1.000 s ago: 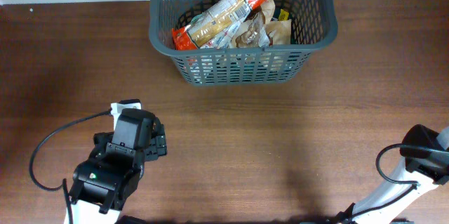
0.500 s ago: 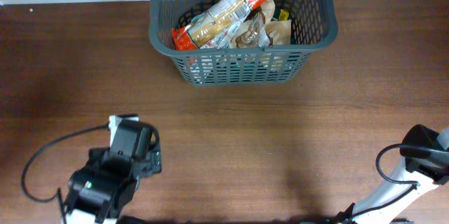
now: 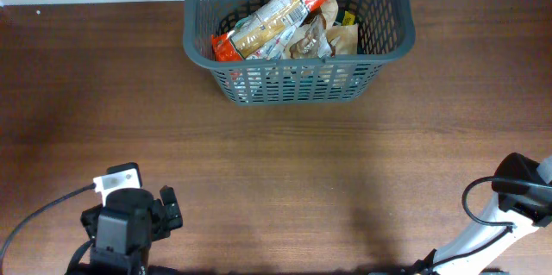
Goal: Pack container
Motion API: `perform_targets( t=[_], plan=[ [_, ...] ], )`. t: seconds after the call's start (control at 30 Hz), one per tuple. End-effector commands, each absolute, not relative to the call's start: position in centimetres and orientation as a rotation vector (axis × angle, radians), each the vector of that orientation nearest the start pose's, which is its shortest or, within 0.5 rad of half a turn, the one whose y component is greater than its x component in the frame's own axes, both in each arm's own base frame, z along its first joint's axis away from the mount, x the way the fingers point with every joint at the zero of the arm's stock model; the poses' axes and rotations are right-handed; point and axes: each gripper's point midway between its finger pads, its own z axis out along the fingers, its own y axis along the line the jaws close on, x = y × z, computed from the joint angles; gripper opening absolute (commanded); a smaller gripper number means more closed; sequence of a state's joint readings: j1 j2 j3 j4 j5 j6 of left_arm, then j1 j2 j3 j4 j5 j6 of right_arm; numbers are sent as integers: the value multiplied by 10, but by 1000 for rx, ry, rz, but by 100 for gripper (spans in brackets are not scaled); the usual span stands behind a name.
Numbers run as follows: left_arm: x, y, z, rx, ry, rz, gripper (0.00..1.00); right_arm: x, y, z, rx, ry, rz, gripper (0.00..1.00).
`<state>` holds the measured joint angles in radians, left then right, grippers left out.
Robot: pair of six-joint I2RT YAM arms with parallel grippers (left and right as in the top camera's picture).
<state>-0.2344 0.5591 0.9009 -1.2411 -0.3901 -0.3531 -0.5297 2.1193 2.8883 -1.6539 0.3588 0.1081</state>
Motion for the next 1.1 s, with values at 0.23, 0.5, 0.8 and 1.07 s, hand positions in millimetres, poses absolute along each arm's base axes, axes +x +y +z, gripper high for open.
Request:
perform_targets(
  t=[0.23, 0.5, 0.8, 1.07],
  plan=[
    [152, 32, 221, -348, 2276, 163, 99, 340, -272, 388, 932, 2248, -639, 99],
    [167, 29, 283, -339, 1932, 36, 99, 340, -272, 388, 932, 2248, -639, 99],
    [201, 15, 325, -132, 1691, 50, 99, 340, -272, 388, 932, 2248, -639, 99],
    [200, 24, 306, -123, 1601, 101, 99, 340, -272, 388, 932, 2248, -639, 99]
  ],
)
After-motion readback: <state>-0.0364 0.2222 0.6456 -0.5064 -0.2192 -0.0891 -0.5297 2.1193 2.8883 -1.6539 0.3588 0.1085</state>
